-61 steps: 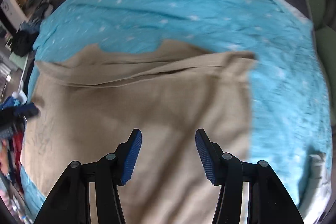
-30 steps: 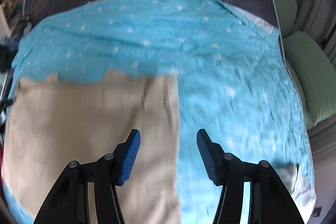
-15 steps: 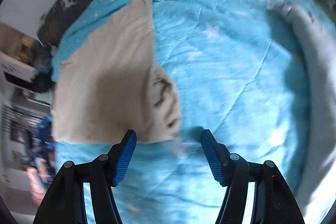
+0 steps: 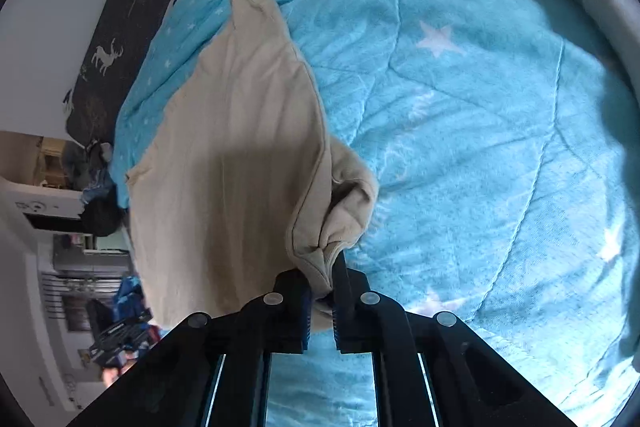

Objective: Fold small clothes

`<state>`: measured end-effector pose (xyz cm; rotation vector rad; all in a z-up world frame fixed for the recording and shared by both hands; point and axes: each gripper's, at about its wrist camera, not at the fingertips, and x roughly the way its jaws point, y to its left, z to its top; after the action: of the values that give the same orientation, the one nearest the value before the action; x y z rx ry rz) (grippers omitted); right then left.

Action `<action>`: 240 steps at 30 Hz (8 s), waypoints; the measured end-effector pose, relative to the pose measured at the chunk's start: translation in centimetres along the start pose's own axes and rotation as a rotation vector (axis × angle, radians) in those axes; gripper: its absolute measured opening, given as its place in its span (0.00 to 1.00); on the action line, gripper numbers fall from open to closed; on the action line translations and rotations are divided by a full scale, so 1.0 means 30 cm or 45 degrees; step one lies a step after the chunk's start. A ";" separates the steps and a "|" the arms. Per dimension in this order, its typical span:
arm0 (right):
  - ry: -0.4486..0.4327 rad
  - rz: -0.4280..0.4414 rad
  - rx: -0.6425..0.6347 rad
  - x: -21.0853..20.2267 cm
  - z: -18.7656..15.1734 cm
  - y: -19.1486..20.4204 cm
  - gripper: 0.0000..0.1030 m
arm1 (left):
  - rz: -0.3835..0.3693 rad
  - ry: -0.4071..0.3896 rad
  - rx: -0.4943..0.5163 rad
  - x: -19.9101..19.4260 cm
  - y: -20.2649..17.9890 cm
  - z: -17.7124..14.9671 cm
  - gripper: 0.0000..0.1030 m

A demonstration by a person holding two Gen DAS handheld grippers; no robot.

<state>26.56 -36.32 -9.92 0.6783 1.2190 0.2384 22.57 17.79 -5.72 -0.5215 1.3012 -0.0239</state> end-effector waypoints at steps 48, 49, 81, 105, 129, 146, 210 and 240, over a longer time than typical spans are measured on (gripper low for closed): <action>-0.036 0.384 0.197 -0.264 -0.760 -0.351 0.34 | -0.346 -0.015 -0.266 -0.220 0.346 -0.725 0.06; -0.061 0.369 0.221 -0.260 -0.747 -0.348 0.05 | -0.382 -0.024 -0.319 -0.220 0.372 -0.718 0.03; -0.238 0.238 0.085 -0.328 -0.695 -0.202 0.04 | -0.359 -0.222 -0.216 -0.353 0.311 -0.775 0.09; -0.242 -0.217 -0.290 -0.404 -0.517 -0.133 0.37 | 0.017 -0.331 0.066 -0.385 0.192 -0.586 0.43; -0.090 -0.126 -0.318 -0.057 -0.102 0.005 0.04 | -0.032 -0.168 0.103 -0.087 -0.013 -0.107 0.06; -0.310 -0.004 -0.252 -0.185 -0.046 -0.066 0.07 | 0.004 -0.329 0.007 -0.151 0.098 -0.094 0.20; 0.063 -0.455 -0.603 -0.076 -0.170 0.155 0.40 | 0.254 -0.263 0.597 -0.114 -0.281 -0.215 0.60; -0.137 -0.415 -0.685 -0.118 -0.201 0.239 0.27 | 0.202 -0.331 0.506 -0.146 -0.234 -0.209 0.48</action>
<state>21.08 -30.42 -3.96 0.0228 1.0785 0.2395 17.45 10.70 -0.12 -0.0769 1.0438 -0.0784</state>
